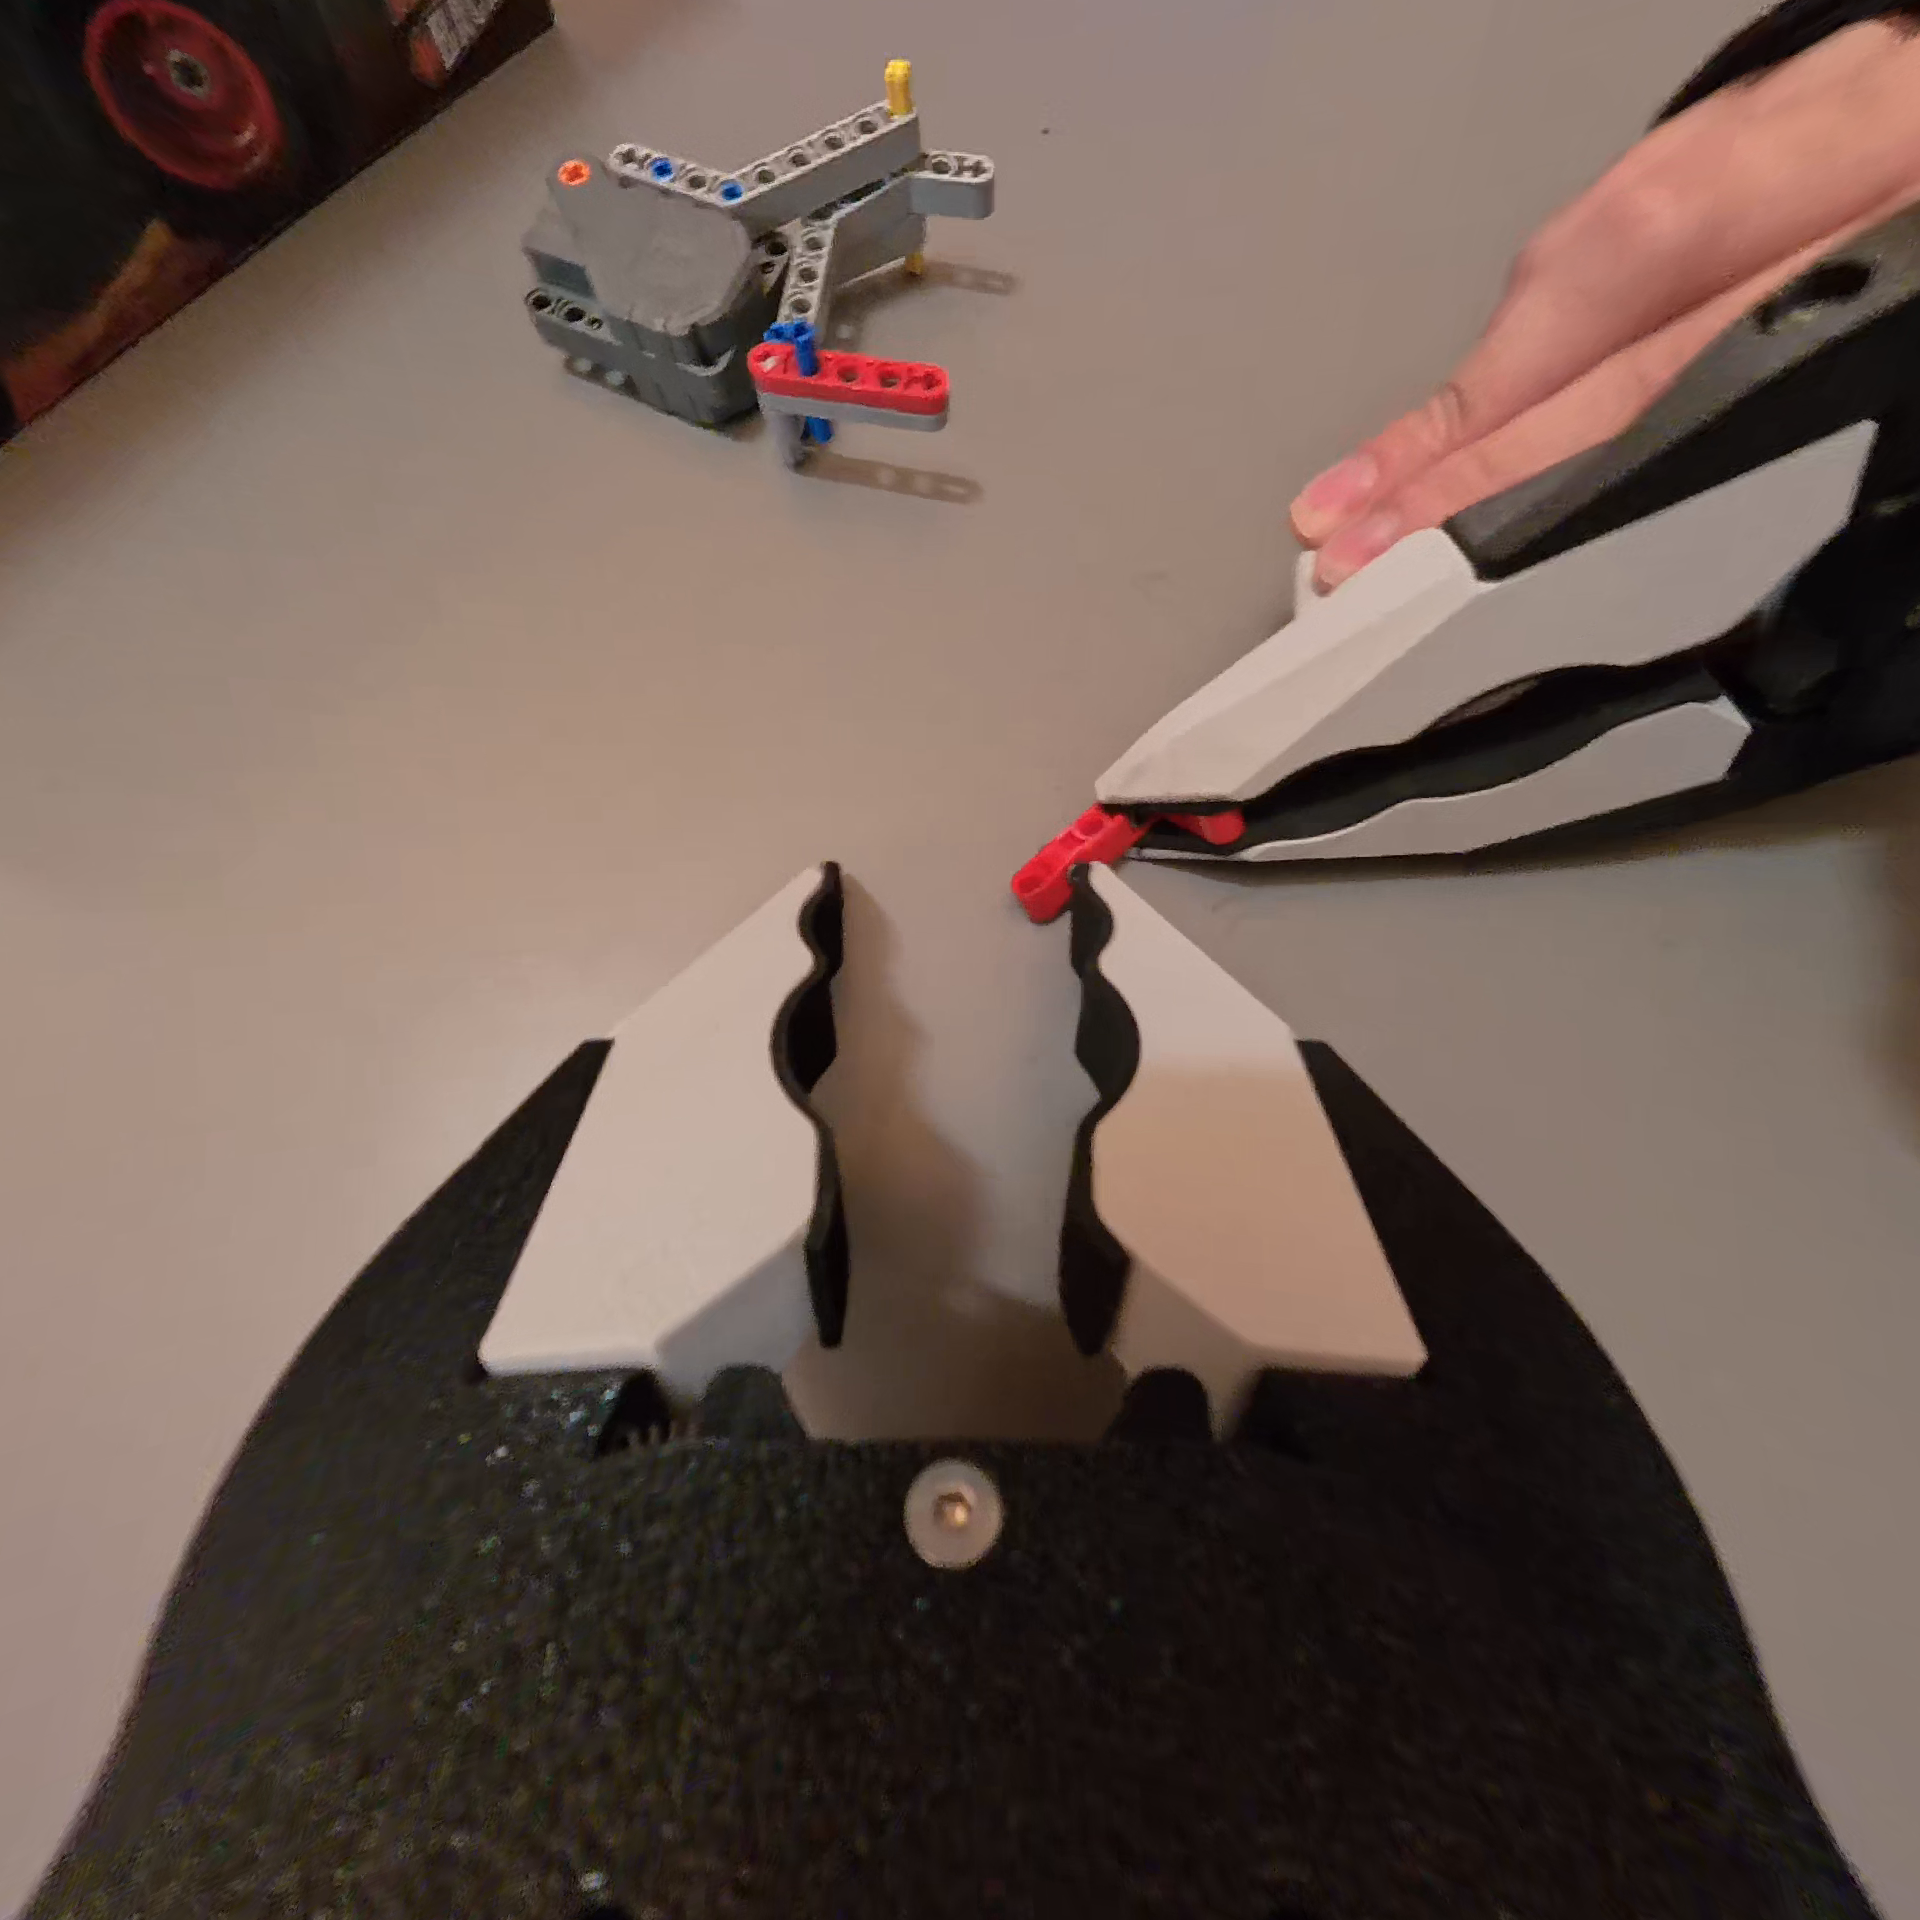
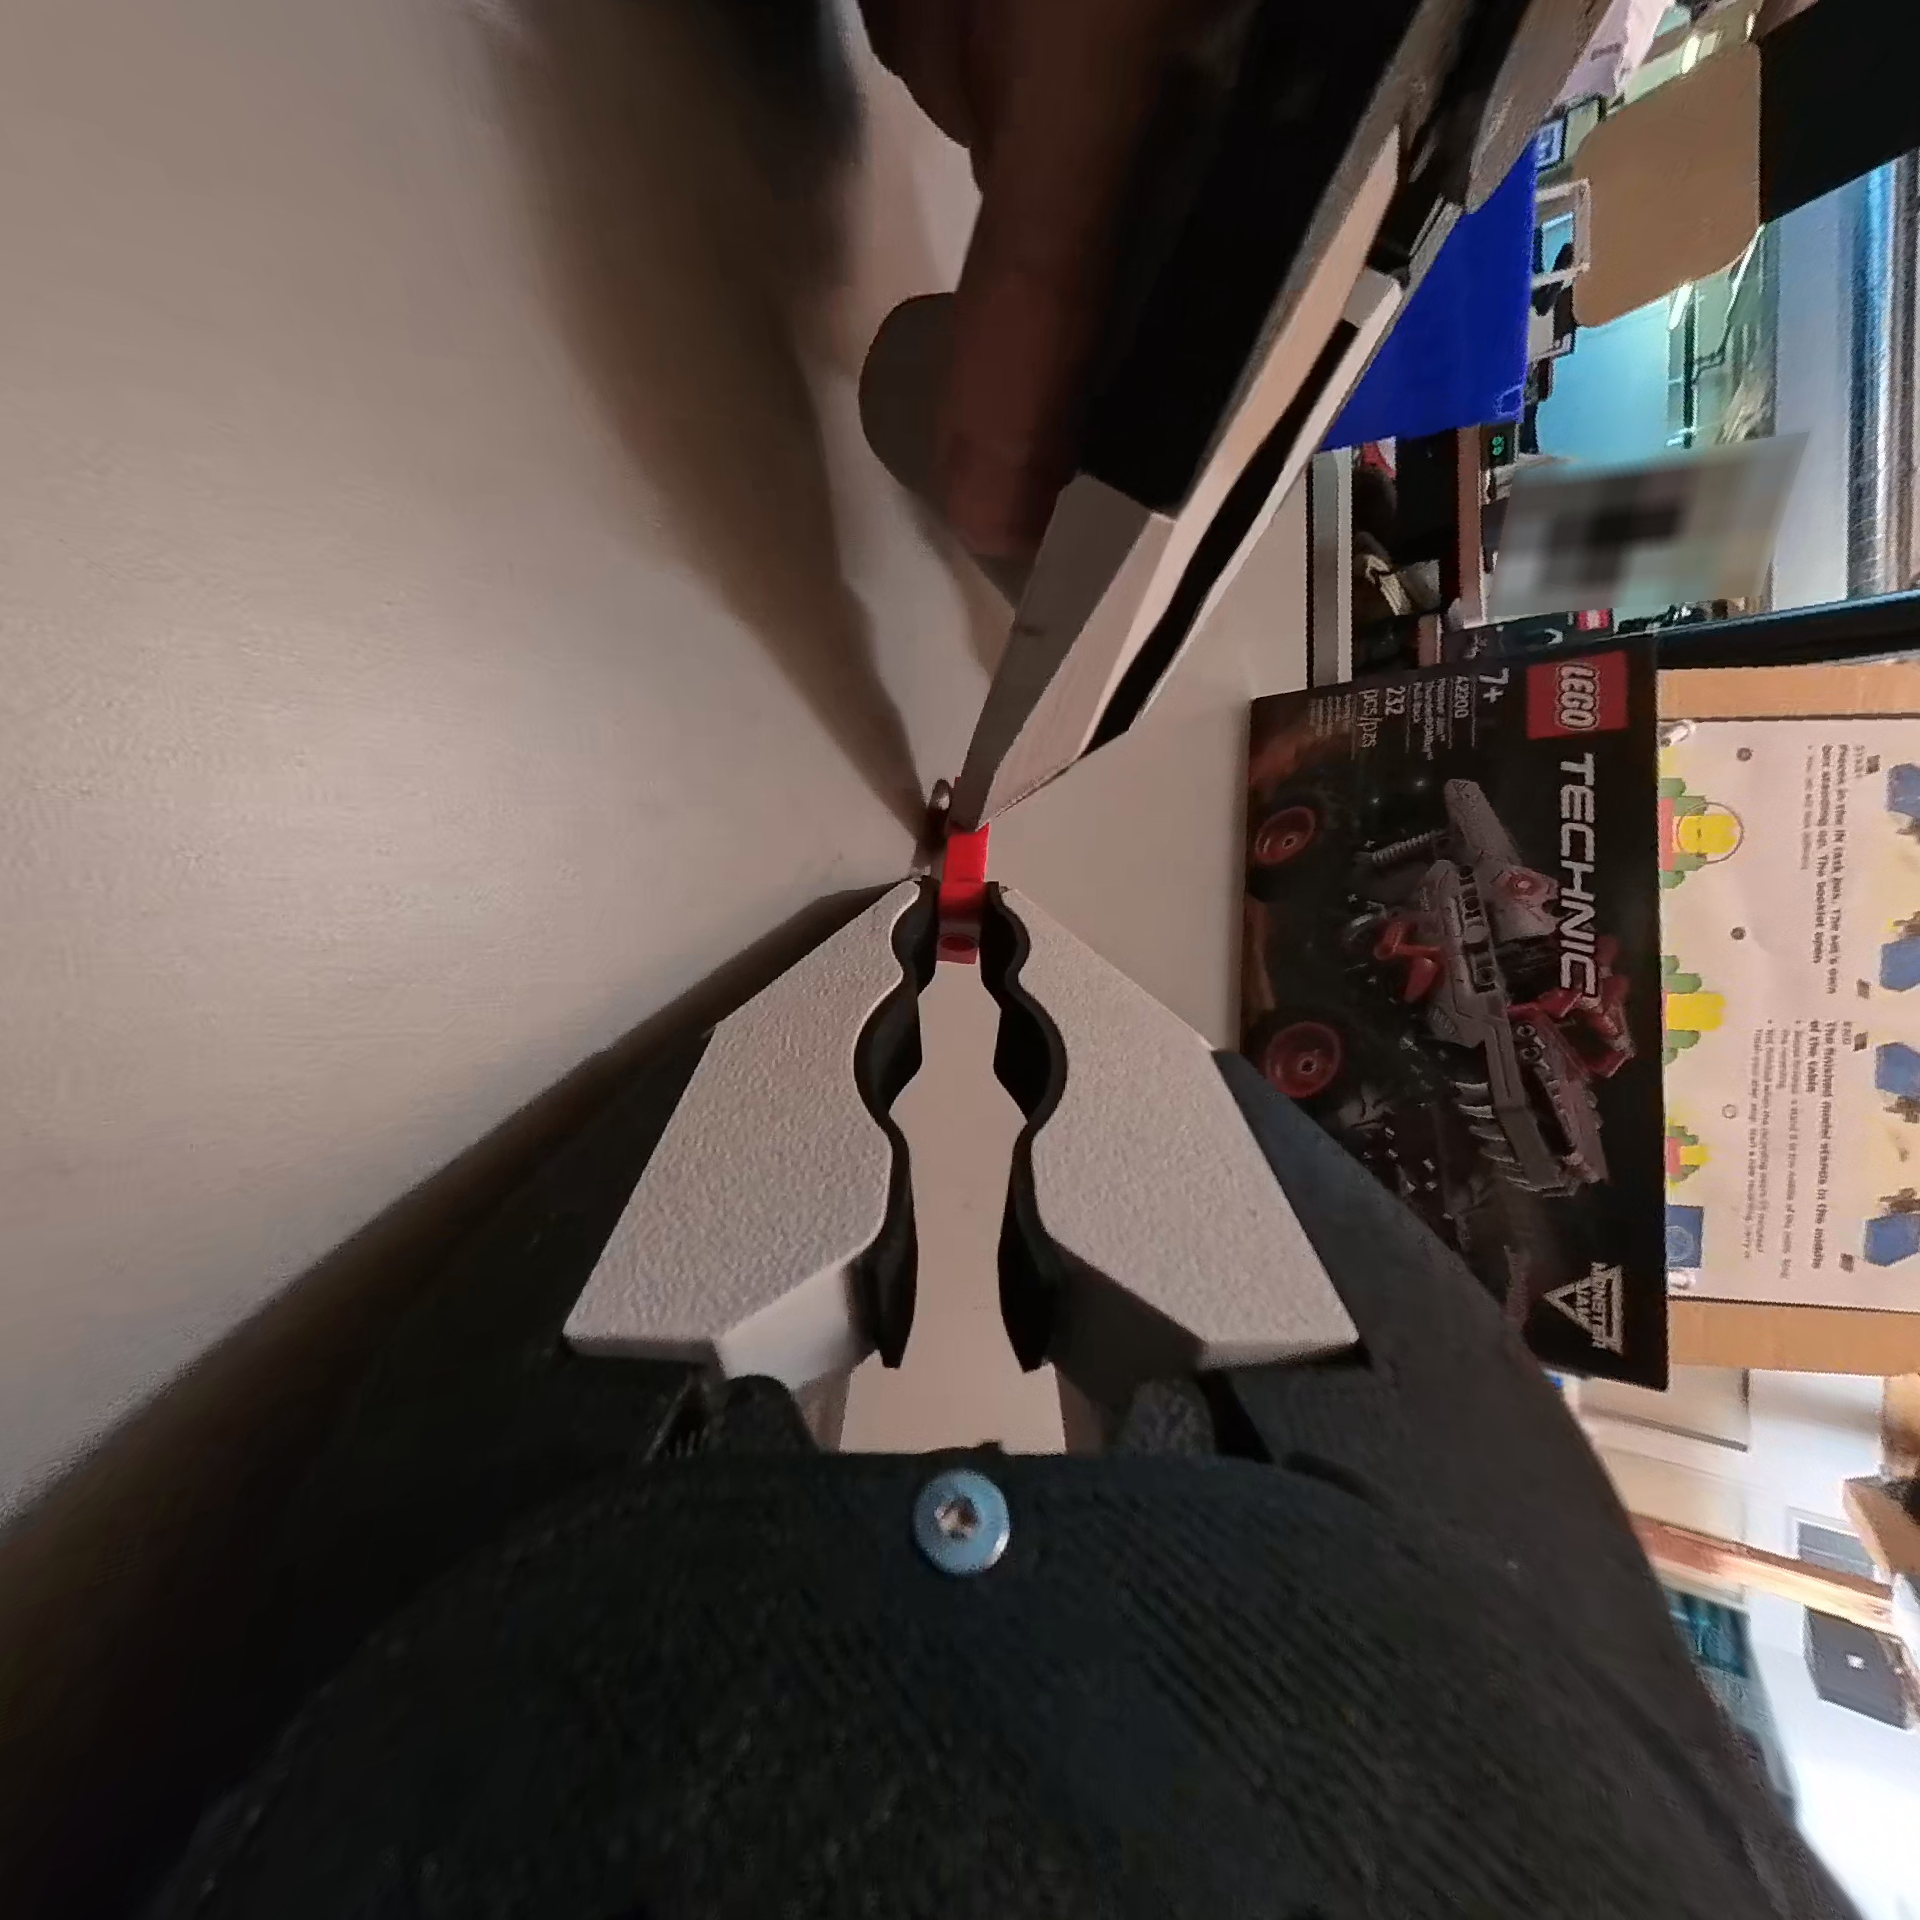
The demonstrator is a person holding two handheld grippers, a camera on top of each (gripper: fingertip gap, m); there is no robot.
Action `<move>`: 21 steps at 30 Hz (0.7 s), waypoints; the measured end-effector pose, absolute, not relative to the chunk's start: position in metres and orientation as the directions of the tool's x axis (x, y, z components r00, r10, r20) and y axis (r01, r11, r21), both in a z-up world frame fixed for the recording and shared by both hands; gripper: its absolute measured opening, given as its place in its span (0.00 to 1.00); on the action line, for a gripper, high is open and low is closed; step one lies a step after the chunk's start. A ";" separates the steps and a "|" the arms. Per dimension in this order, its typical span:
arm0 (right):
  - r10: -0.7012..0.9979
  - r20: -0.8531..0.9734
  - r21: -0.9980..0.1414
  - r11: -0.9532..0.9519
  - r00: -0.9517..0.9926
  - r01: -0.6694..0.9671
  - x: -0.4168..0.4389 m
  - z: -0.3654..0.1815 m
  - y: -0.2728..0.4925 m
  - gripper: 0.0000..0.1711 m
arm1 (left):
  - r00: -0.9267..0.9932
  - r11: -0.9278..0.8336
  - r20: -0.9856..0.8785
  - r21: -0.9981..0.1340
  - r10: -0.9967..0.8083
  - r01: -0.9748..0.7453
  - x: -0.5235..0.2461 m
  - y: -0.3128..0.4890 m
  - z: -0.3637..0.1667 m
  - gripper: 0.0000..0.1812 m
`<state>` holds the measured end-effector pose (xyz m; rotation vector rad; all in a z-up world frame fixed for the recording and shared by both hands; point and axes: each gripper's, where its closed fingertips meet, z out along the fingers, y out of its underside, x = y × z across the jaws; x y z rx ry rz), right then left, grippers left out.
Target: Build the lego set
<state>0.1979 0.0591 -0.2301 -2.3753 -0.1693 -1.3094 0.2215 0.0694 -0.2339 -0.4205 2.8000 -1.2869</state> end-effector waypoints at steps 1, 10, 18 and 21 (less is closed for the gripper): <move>-0.088 0.831 -0.301 -0.902 0.550 0.310 0.198 -0.230 0.059 0.04 | -0.956 0.617 0.095 -0.745 -0.277 -0.253 0.225 0.071 -0.235 0.28; -0.069 0.849 -0.277 -0.903 0.524 0.330 0.198 -0.230 0.060 0.04 | -0.962 0.624 -0.015 -0.764 -0.273 -0.165 0.225 0.068 -0.232 0.24; -0.042 0.877 -0.233 -0.909 0.479 0.346 0.196 -0.229 0.062 0.04 | -0.945 0.663 -0.284 -0.741 -0.165 0.107 0.216 0.073 -0.229 0.27; -0.039 0.880 -0.228 -0.910 0.474 0.347 0.196 -0.229 0.062 0.04 | -0.916 0.647 -0.376 -0.735 -0.139 0.203 0.211 0.072 -0.224 0.26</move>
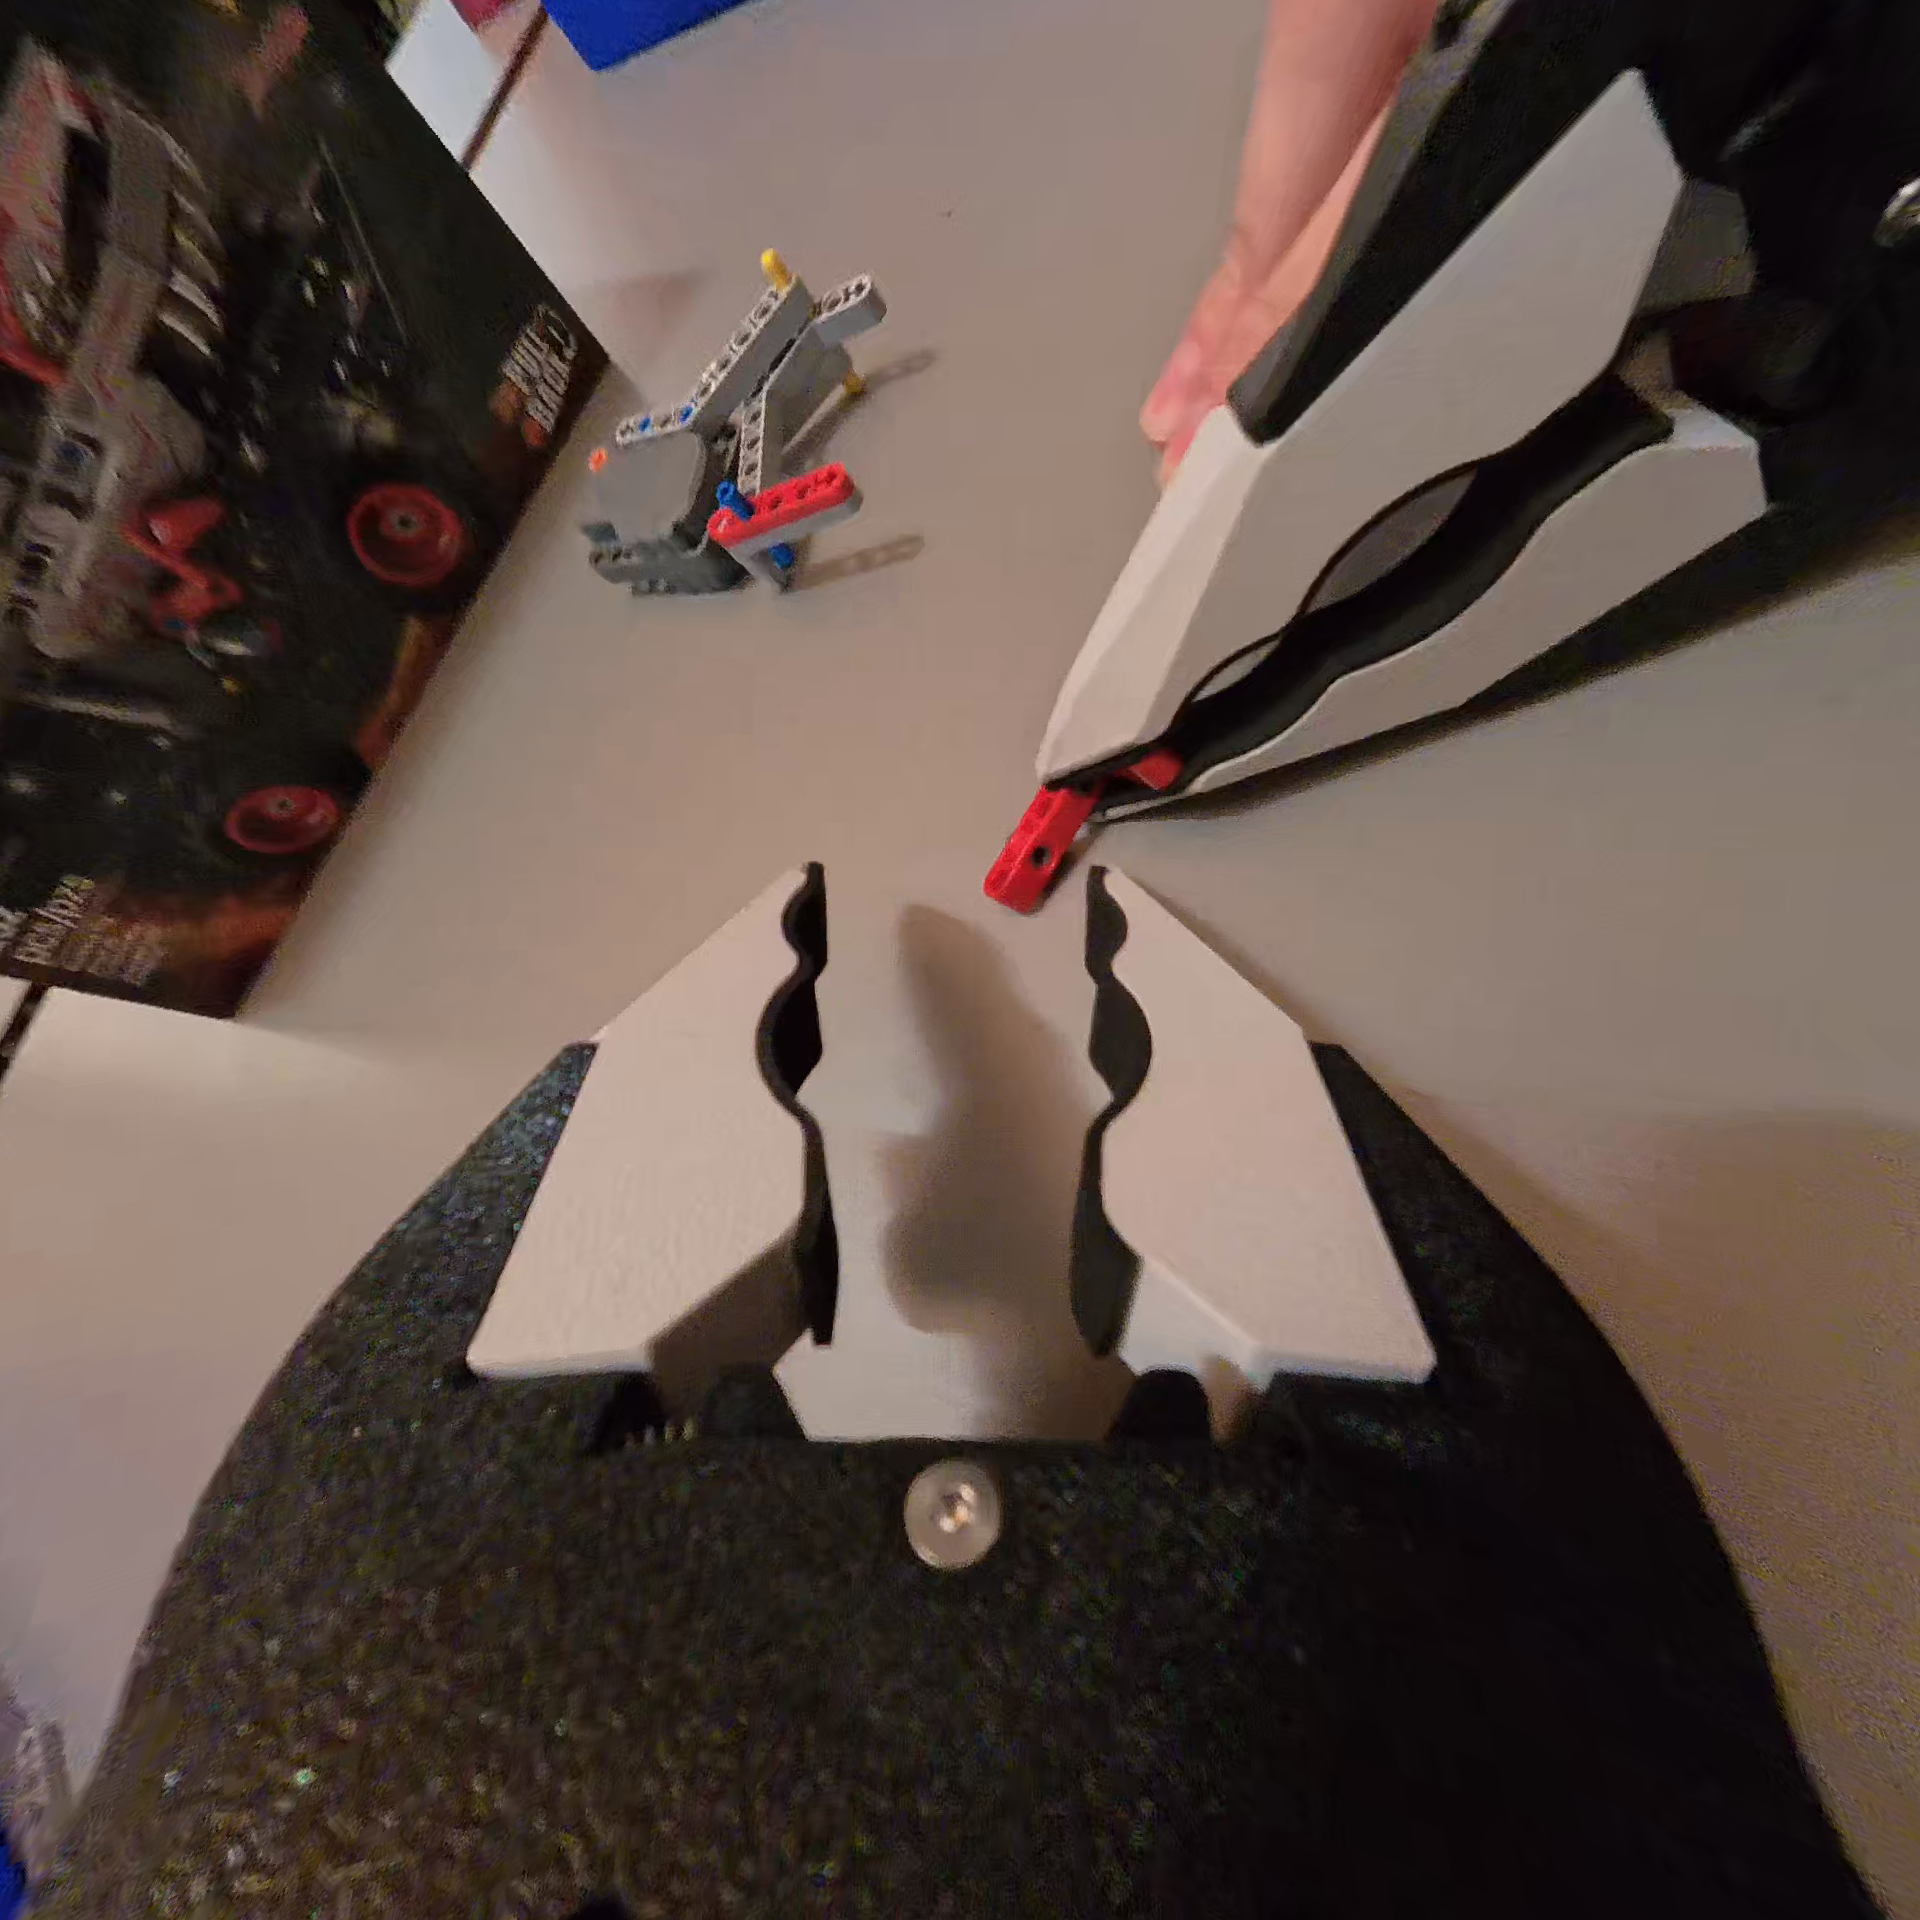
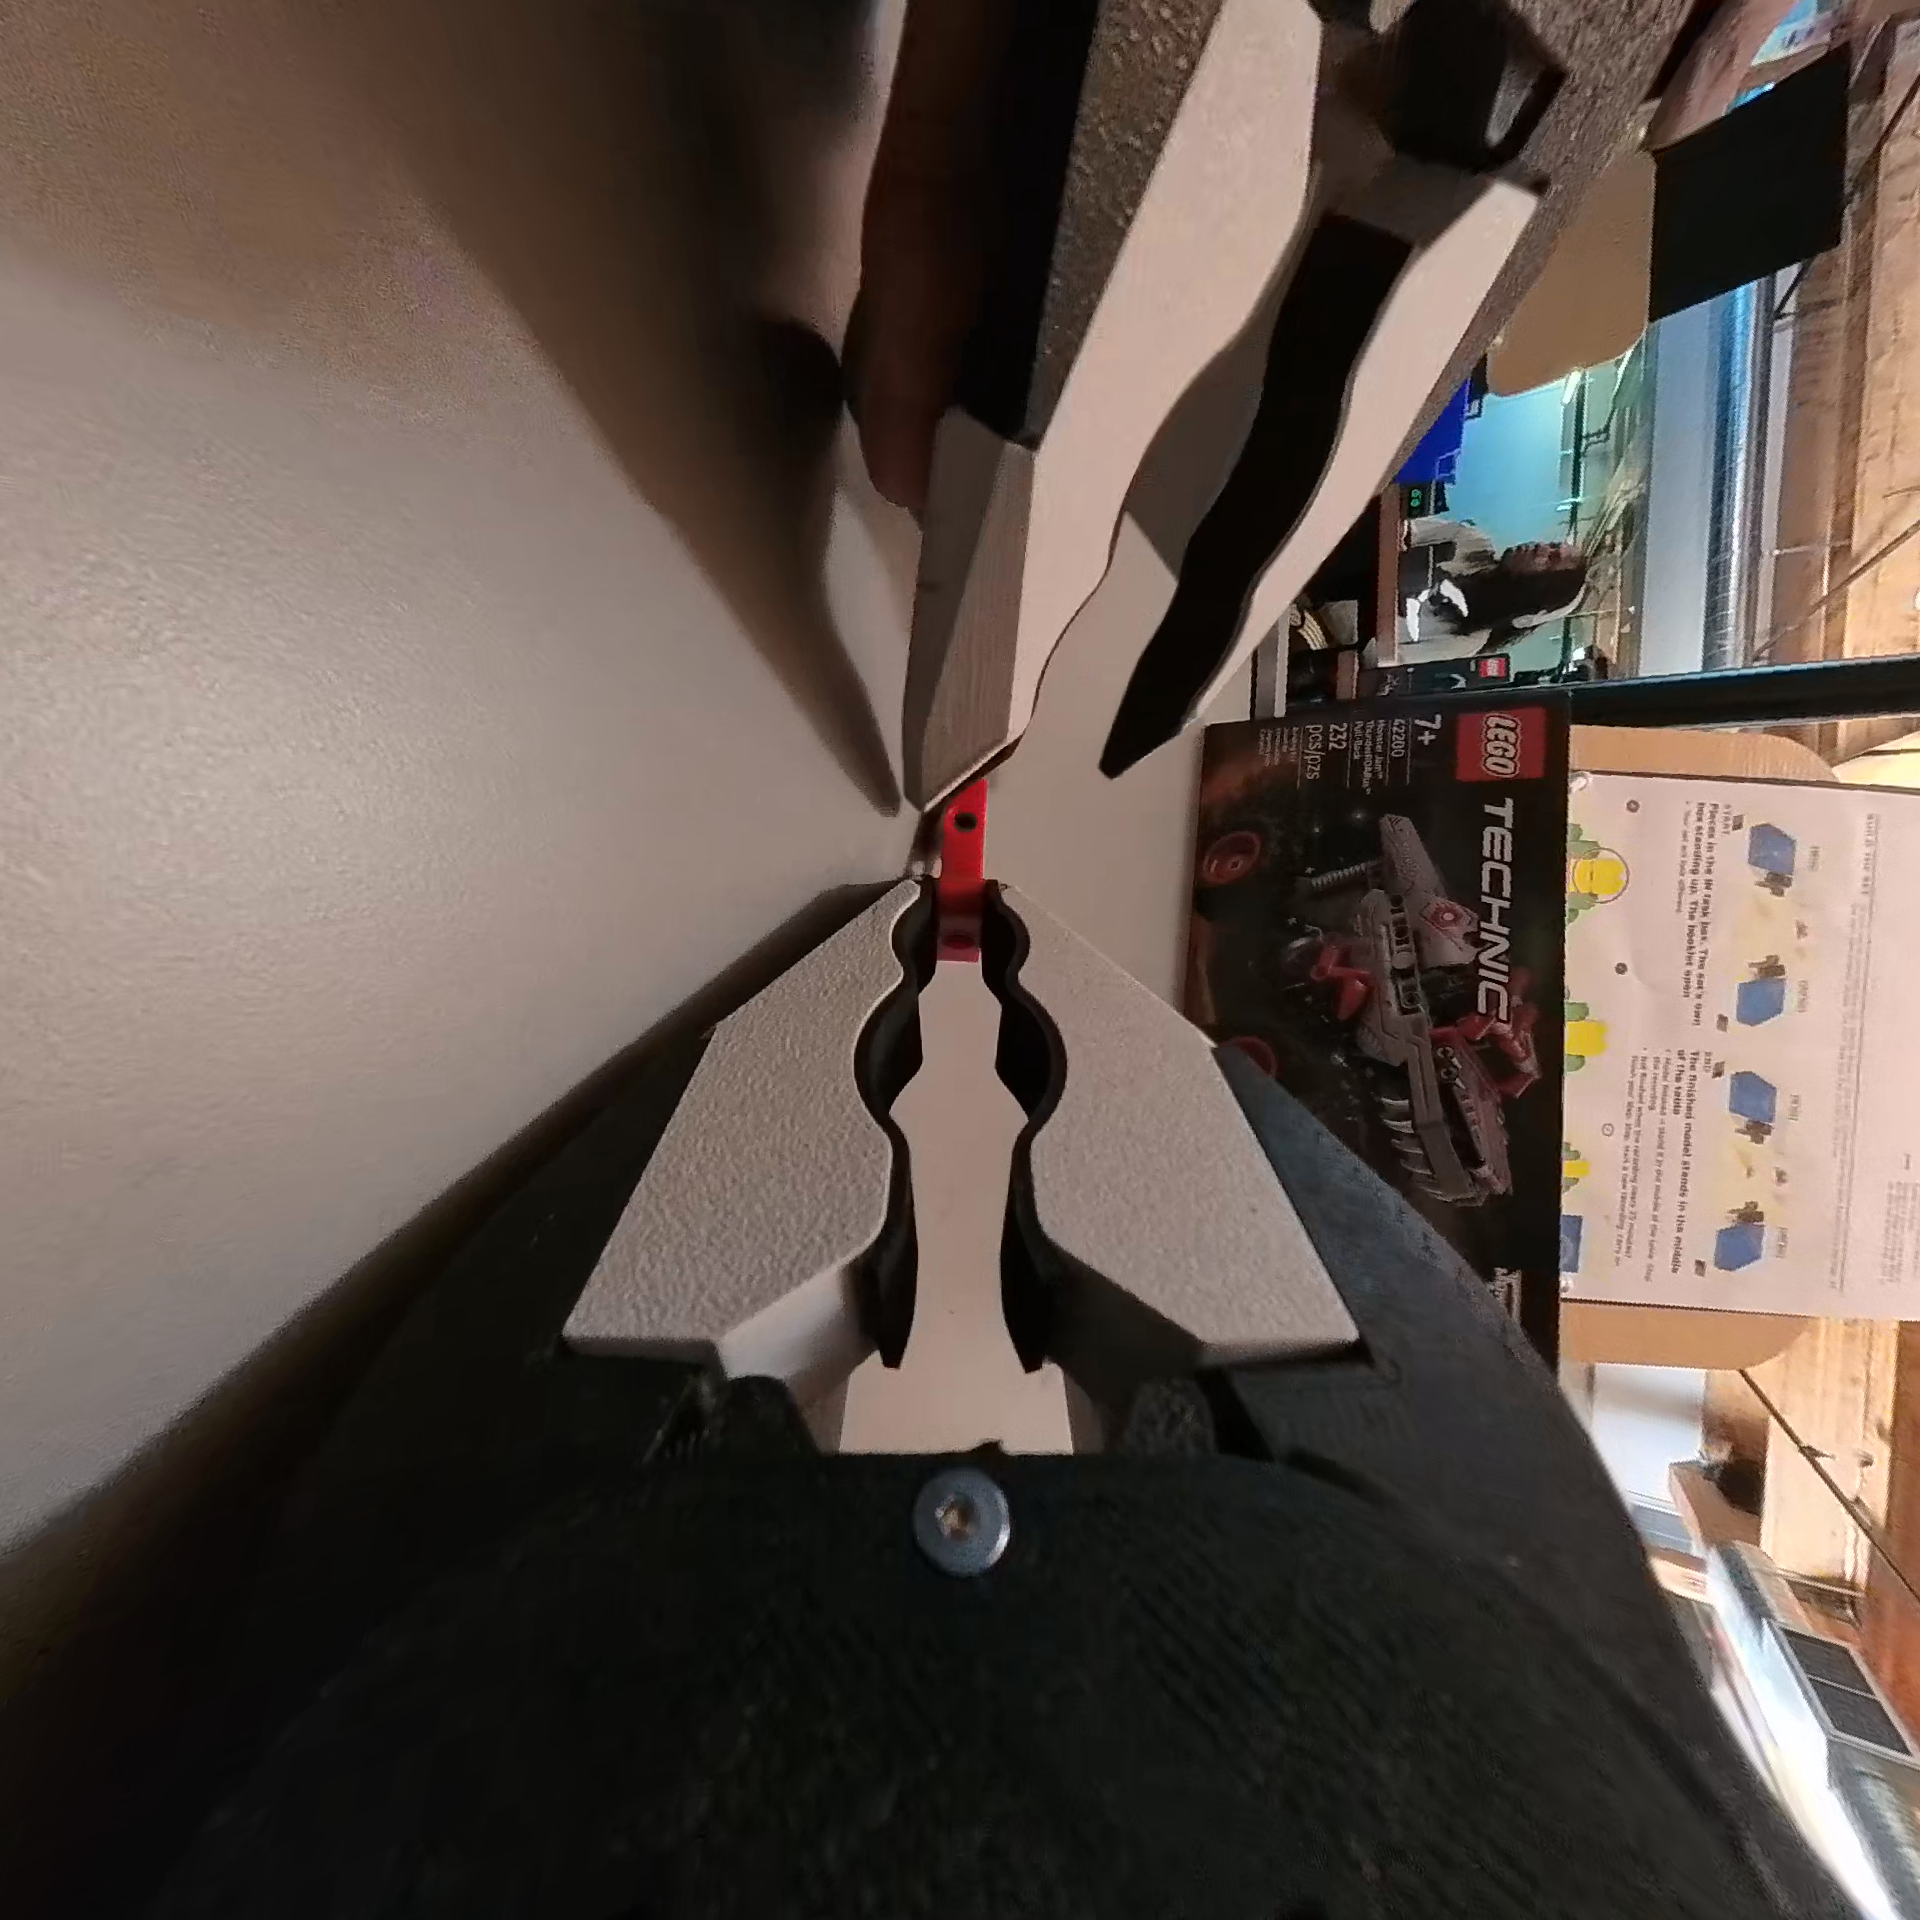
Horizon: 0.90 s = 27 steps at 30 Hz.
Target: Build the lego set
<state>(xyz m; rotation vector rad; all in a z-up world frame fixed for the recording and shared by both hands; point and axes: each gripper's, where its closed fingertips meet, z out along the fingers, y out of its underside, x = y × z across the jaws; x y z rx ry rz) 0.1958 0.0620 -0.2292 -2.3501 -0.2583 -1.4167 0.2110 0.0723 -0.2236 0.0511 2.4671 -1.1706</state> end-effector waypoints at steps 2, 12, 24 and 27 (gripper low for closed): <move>-0.035 0.881 -0.226 -0.907 0.473 0.355 0.196 -0.229 0.062 0.04 | -0.911 0.648 -0.388 -0.731 -0.140 0.212 0.211 0.072 -0.223 0.26; -0.001 0.895 -0.189 -0.906 0.445 0.379 0.196 -0.229 0.065 0.04 | -0.900 0.644 -0.394 -0.741 -0.185 0.192 0.221 0.073 -0.220 0.27; -0.030 0.867 -0.254 -0.886 0.498 0.388 0.195 -0.230 0.065 0.03 | -0.947 0.652 -0.288 -0.747 -0.140 0.130 0.214 0.068 -0.227 0.14; -0.052 0.868 -0.270 -0.884 0.495 0.381 0.197 -0.229 0.064 0.04 | -0.912 0.654 -0.388 -0.726 -0.131 0.215 0.214 0.067 -0.225 0.13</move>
